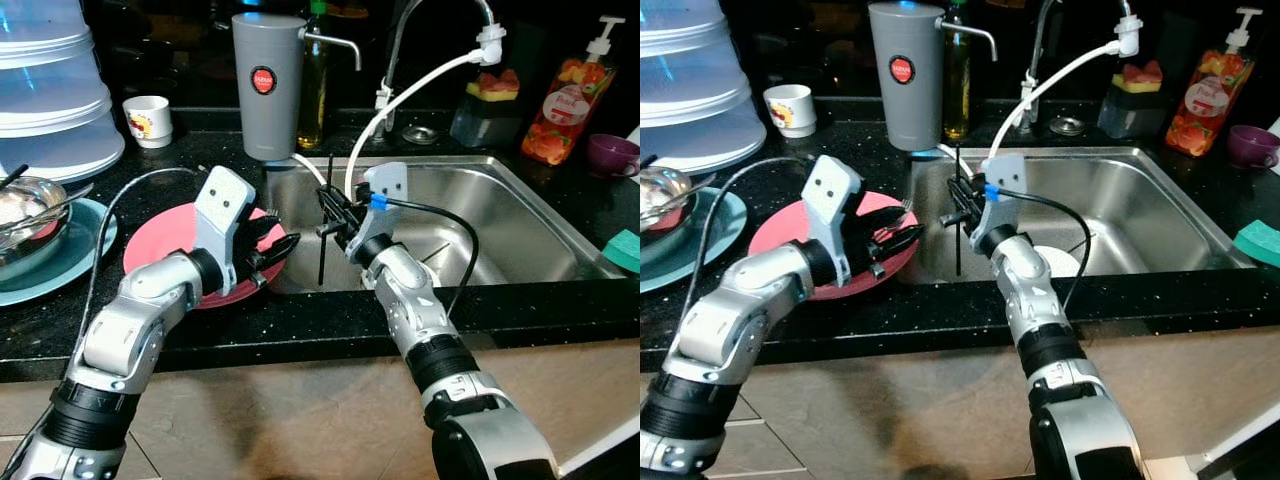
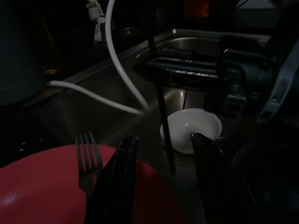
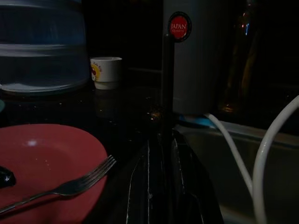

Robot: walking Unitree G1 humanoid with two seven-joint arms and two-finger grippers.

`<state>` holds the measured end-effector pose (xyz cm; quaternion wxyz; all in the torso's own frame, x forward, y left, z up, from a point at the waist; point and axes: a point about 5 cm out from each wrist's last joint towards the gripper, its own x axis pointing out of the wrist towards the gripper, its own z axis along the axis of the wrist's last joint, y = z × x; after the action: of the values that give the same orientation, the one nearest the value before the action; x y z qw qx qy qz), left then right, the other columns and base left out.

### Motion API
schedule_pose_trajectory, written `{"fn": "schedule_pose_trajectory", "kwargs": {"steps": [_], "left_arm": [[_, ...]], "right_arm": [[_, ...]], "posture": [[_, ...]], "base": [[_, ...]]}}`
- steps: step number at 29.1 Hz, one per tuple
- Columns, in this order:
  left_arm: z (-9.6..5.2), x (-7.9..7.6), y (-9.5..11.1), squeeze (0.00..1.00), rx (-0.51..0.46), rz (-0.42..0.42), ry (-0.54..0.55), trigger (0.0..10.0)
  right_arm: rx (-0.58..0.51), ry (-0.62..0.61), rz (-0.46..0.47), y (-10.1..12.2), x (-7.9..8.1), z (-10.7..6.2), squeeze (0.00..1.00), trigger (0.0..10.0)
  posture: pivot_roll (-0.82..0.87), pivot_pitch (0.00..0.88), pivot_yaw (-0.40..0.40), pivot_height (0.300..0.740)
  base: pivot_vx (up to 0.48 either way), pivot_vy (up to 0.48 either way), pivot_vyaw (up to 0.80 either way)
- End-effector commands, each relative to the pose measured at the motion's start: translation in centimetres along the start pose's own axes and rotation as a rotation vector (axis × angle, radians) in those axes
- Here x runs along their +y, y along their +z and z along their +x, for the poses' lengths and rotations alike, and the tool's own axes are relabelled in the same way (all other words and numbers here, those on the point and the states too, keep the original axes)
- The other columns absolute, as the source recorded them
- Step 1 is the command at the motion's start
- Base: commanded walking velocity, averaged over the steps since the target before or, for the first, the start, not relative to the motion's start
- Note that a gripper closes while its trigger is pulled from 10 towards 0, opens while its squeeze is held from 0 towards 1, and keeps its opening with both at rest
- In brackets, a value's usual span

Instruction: Kitchen organization

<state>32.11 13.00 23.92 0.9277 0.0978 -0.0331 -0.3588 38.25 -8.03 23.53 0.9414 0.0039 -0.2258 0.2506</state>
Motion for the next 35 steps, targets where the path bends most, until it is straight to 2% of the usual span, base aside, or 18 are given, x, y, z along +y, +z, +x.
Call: {"fn": "schedule_pose_trajectory", "kwargs": {"steps": [1, 2, 3, 5, 6, 8, 9, 14, 15, 16, 17, 21, 23, 25, 27, 28, 29, 35], "left_arm": [[0.1, 0.2, -0.5, 0.0, 0.037, -0.001, 0.006, 10.0], [0.1, 0.2, -0.5, 0.0, 0.041, 0.0, 0.008, 10.0], [0.0, 0.5, -0.5, 0.0, 0.05, 0.0, 0.022, 10.0], [0.0, 0.5, -0.5, 0.0, 0.051, -0.001, 0.026, 10.0], [-0.1, 0.7, -0.5, 0.0, 0.051, -0.003, 0.033, 10.0], [-0.1, 0.8, -0.5, 0.0, 0.051, -0.002, 0.035, 10.0], [-0.1, 0.9, -0.4, 0.0, 0.049, -0.007, 0.042, 10.0], [-0.3, 0.8, -0.4, 0.0, 0.046, -0.018, 0.031, 10.0], [-0.3, 0.8, -0.4, 0.0, 0.047, -0.017, 0.031, 10.0], [-0.3, 0.8, -0.4, 0.0, 0.047, -0.017, 0.031, 10.0], [-0.3, 0.9, -0.4, 0.0, 0.048, -0.017, 0.032, 10.0], [-0.4, 1.2, -0.3, 0.0, 0.057, -0.016, 0.059, 10.0], [-0.4, 1.6, -0.3, 0.0, 0.076, -0.011, 0.099, 10.0], [-0.4, 2.3, -0.3, 0.0, 0.104, 0.002, 0.167, 10.0], [-0.4, 2.7, -0.2, 0.0, 0.115, 0.0, 0.203, 10.0], [-0.3, 3.0, -0.1, 0.24, 0.122, -0.006, 0.232, 10.0], [-0.3, 3.3, 0.0, 1.0, 0.126, -0.024, 0.257, 10.0], [-0.3, 4.5, 0.0, 1.0, 0.159, -0.11, 0.402, 10.0]], "right_arm": [[0.026, 0.003, -0.034, -0.6, 0.0, -0.3, 0.0, 0.0], [0.033, 0.004, -0.044, -0.7, 0.0, -0.4, 0.0, 0.0], [0.067, -0.001, -0.067, -1.0, -0.2, -0.4, 0.0, 2.3], [0.078, -0.006, -0.077, -1.1, -0.3, -0.5, 0.0, 2.3], [0.093, -0.017, -0.093, -1.2, -0.6, -0.5, 0.0, 6.6], [0.094, -0.019, -0.095, -1.2, -0.6, -0.5, 0.0, 6.6], [0.095, -0.022, -0.097, -1.2, -0.7, -0.5, 0.0, 10.0], [0.116, -0.047, -0.107, -1.2, -1.3, -0.5, 0.0, 10.0], [0.12, -0.047, -0.104, -1.3, -1.4, -0.5, 0.29, 10.0], [0.123, -0.047, -0.101, -1.3, -1.5, -0.6, 0.29, 10.0], [0.124, -0.047, -0.105, -1.3, -1.5, -0.6, 1.0, 10.0], [0.127, -0.061, -0.118, -1.3, -1.5, -0.6, 1.0, 10.0], [0.128, -0.067, -0.121, -1.3, -1.6, -0.5, 0.13, 10.0], [0.127, -0.074, -0.122, -1.2, -1.7, -0.5, 0.0, 10.0], [0.124, -0.078, -0.119, -1.1, -1.8, -0.5, 0.0, 10.0], [0.122, -0.082, -0.116, -1.0, -1.8, -0.4, 0.0, 10.0], [0.12, -0.083, -0.114, -0.9, -1.9, -0.3, 0.0, 10.0], [0.1, -0.047, -0.089, -0.4, -1.6, 0.1, 0.0, 10.0]], "posture": [[0.14, 0.066, -0.015, 0.74], [0.14, 0.066, -0.015, 0.74], [0.14, 0.065, -0.015, 0.74], [0.14, 0.064, -0.016, 0.74], [0.14, 0.062, -0.017, 0.74], [0.14, 0.062, -0.017, 0.74], [0.14, 0.062, -0.017, 0.74], [0.14, 0.058, -0.016, 0.74], [0.14, 0.057, -0.016, 0.74], [0.14, 0.057, -0.016, 0.74], [0.14, 0.057, -0.016, 0.74], [0.14, 0.051, -0.017, 0.74], [0.14, 0.049, -0.017, 0.74], [0.14, 0.043, -0.017, 0.74], [0.14, 0.042, -0.016, 0.74], [0.14, 0.042, -0.016, 0.74], [0.14, 0.043, -0.016, 0.74], [0.14, 0.047, -0.014, 0.74]], "base": [[0.0, 0.0, 0.0], [0.0, 0.0, 0.0], [0.0, 0.0, 0.0], [0.0, 0.0, 0.0], [0.0, 0.0, 0.0], [0.0, 0.0, 0.0], [0.0, 0.0, 0.0], [0.0, 0.0, 0.0], [0.0, 0.0, 0.0], [0.0, 0.0, 0.0], [0.0, 0.0, 0.0], [0.0, 0.0, 0.0], [0.0, 0.0, 0.0], [0.0, 0.0, 0.0], [0.0, 0.0, 0.0], [0.0, 0.0, 0.0], [0.0, 0.0, 0.0], [0.0, 0.0, 0.0]]}}
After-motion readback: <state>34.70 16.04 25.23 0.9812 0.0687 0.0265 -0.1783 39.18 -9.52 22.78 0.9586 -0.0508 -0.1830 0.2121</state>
